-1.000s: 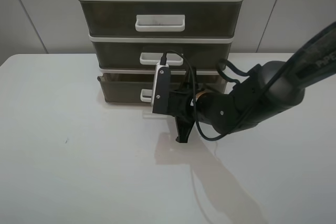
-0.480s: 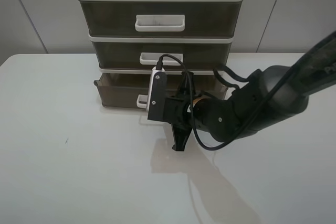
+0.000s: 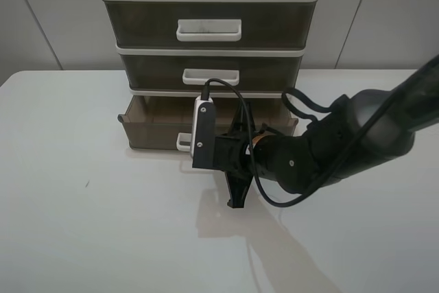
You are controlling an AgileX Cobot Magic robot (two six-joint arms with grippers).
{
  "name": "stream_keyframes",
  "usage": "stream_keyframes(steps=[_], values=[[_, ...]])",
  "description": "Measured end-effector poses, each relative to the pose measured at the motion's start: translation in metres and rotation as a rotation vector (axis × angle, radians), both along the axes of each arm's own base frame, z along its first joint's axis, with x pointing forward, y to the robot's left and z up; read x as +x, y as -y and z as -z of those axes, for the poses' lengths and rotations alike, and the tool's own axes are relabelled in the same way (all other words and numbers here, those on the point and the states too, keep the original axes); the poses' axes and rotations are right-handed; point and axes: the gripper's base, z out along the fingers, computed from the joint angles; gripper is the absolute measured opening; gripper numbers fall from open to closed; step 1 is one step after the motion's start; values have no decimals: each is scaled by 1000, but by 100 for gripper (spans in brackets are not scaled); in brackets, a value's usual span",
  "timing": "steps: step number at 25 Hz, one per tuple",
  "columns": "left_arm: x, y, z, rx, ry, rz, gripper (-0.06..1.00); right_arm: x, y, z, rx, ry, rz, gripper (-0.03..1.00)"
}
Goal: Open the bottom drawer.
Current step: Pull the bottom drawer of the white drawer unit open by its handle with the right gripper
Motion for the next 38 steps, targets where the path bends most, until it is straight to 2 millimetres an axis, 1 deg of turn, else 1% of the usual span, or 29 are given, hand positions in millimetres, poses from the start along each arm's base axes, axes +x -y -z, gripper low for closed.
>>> stream_keyframes(steps=[6, 20, 21, 23, 26, 29, 33, 36, 38], values=[[0, 0, 0, 0, 0, 0, 74, -8, -4, 2, 2, -19, 0, 11], [0, 0, 0, 0, 0, 0, 74, -10, -4, 1, -7, -45, -14, 11], [0, 0, 0, 0, 0, 0, 74, -11, -4, 1, -10, -47, -18, 14], [0, 0, 0, 0, 0, 0, 74, -11, -4, 2, -13, -54, -21, 21], [0, 0, 0, 0, 0, 0, 74, -13, -4, 3, -23, -76, -31, 36], [0, 0, 0, 0, 0, 0, 74, -17, -4, -1, -33, -107, -53, 45], [0, 0, 0, 0, 0, 0, 74, -25, -3, -11, -47, -171, -95, 52], [0, 0, 0, 0, 0, 0, 74, -30, -2, -26, -35, -195, -116, 60], [0, 0, 0, 0, 0, 0, 74, -31, -1, -37, -17, -179, -126, 63]])
